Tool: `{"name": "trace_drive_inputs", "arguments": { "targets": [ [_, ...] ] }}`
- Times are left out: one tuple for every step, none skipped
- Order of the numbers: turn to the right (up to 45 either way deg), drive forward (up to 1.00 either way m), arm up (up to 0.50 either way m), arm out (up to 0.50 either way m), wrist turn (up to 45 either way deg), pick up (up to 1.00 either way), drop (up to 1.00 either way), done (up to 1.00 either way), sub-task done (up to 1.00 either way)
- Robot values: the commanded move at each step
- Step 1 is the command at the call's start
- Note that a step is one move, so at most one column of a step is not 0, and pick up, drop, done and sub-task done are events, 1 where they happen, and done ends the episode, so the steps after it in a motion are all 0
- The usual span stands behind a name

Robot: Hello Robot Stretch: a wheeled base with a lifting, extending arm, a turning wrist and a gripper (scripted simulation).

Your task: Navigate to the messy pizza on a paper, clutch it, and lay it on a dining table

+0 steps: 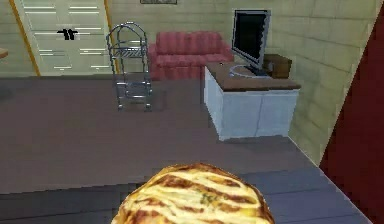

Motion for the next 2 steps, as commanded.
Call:
{"name": "trace_drive_inputs", "arguments": {
  "targets": [
    [45.0, 0.0, 0.0, 0.0, 0.0, 0.0, 0.0, 0.0, 0.0],
    [45.0, 0.0, 0.0, 0.0, 0.0, 0.0, 0.0, 0.0, 0.0]
  ]
}}
